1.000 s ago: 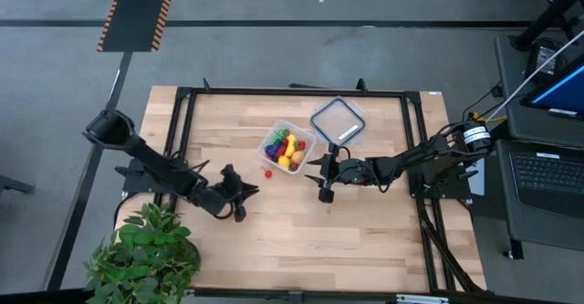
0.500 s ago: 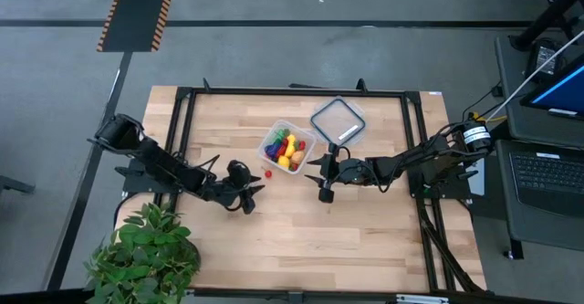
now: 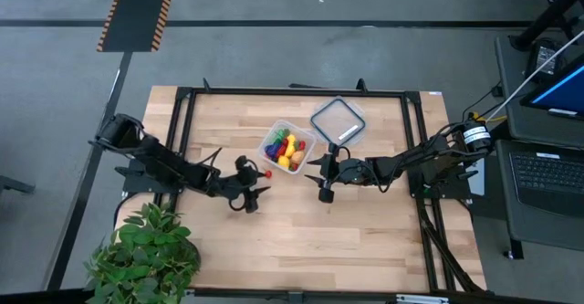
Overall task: Pick and placing Produce into tupperware
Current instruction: Put the red cherry into the transparent container
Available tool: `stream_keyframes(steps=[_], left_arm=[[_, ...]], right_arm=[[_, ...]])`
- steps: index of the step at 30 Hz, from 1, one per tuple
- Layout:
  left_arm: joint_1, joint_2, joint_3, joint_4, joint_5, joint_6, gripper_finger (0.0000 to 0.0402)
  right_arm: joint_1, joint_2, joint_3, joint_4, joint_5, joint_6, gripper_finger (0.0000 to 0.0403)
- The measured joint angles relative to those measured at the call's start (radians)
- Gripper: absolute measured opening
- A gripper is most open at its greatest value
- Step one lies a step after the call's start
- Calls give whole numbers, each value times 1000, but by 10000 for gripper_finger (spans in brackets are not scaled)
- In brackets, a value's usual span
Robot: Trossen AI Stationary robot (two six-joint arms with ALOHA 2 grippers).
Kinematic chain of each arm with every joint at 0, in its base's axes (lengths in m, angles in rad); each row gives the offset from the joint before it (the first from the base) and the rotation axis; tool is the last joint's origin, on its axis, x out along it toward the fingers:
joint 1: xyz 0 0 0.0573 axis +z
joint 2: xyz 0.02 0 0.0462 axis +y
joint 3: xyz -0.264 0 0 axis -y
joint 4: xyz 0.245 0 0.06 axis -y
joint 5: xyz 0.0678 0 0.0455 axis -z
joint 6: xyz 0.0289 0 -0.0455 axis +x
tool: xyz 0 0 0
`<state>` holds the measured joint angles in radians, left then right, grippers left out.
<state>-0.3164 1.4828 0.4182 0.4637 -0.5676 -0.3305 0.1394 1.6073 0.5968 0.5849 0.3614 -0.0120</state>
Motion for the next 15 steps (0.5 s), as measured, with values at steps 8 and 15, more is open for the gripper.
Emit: stream_keyframes(steps=[8, 15], left_arm=[[53, 90, 4, -6, 35, 22, 193], [85, 157, 15, 20, 34, 104, 193]], right_arm=[[0, 0, 0, -17, 0, 0, 200], [0, 0, 0, -34, 0, 0, 200]])
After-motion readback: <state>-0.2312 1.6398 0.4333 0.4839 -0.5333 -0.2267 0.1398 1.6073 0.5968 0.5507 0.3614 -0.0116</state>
